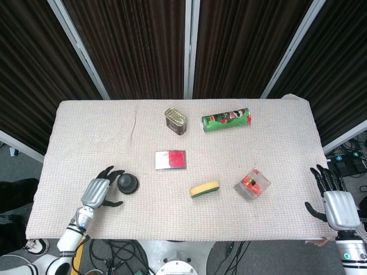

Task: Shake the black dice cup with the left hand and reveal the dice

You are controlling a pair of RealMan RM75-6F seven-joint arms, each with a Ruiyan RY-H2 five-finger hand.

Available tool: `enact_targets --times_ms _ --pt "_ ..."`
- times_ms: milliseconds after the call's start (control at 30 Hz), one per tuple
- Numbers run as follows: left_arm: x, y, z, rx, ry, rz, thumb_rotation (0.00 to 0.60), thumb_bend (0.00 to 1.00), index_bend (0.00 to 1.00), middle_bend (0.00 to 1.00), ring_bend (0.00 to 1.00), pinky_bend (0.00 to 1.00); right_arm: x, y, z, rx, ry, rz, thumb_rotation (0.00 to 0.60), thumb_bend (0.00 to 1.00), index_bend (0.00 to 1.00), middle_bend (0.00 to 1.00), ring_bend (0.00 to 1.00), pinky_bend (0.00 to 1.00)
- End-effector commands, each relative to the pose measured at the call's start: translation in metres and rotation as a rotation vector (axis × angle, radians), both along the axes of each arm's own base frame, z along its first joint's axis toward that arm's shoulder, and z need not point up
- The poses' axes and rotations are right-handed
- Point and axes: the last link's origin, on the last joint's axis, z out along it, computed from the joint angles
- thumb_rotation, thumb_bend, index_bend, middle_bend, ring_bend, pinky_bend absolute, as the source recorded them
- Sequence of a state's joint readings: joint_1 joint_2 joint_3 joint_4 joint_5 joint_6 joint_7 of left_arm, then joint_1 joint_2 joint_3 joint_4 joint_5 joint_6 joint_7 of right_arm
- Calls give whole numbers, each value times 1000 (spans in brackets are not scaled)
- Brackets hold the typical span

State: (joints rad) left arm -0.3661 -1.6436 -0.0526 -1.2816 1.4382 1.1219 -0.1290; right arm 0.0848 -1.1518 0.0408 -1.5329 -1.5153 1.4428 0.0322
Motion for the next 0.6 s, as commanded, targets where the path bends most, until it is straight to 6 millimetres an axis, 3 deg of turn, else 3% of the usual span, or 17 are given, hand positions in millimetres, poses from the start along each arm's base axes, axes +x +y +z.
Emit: enact_targets --times_ms 33,600 --pt "3 5 -3 0 1 -4 600 23 145 198 25 127 -1 0 -2 6 0 -4 600 151 0 0 0 0" --pt "11 19 -19 -29 5 -12 600 24 145 202 25 126 -6 0 0 0 -4 -13 600 151 0 0 0 0"
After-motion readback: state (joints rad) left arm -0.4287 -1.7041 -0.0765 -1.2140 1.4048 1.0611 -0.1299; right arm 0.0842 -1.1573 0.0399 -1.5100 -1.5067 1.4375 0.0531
